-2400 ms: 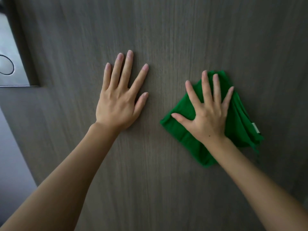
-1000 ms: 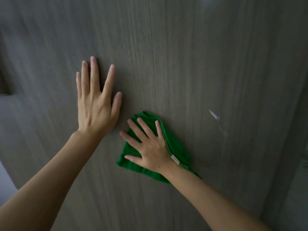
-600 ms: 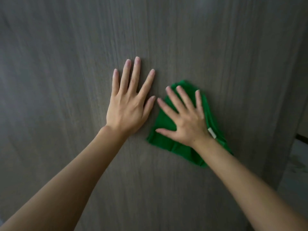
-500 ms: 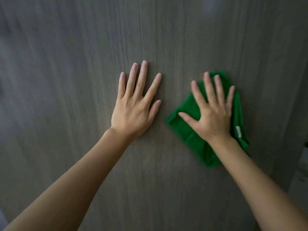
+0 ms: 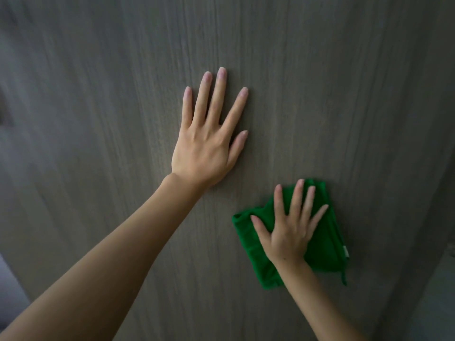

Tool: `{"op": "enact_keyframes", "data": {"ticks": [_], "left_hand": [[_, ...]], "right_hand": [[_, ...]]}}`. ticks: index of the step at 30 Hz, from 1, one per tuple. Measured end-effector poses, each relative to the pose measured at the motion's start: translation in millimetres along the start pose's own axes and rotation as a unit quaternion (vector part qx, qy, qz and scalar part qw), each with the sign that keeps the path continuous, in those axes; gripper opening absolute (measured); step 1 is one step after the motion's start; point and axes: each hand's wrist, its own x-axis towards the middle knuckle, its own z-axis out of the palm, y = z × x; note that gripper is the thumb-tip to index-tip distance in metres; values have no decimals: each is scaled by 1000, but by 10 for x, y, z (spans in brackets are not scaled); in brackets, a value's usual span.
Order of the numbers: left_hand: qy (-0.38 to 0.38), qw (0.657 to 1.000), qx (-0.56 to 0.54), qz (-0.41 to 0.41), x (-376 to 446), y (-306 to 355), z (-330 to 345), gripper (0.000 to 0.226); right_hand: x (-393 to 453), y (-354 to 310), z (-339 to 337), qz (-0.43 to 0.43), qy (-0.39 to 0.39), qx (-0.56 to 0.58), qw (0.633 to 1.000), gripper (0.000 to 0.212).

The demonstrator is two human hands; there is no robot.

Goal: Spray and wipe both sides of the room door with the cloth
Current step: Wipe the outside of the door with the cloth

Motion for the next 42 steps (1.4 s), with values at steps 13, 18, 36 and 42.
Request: {"op": "enact_keyframes", "data": {"ticks": [13, 18, 36, 42], "left_hand": [[3, 1000, -6, 2, -14, -1, 5, 56], [-5, 1000, 2, 2, -16, -18, -9, 57], [-36, 998, -34, 27, -891, -958, -241, 53], [-23, 999, -5, 34, -890, -967, -134, 54]], "right_hand": [[1375, 307, -365, -3, 76, 5, 997, 80], [1012, 246, -266, 145, 87, 21, 985, 74], [-866, -1755, 338, -203, -49, 14, 978, 72], [-827, -1444, 366, -313, -47, 33, 948, 71]]}}
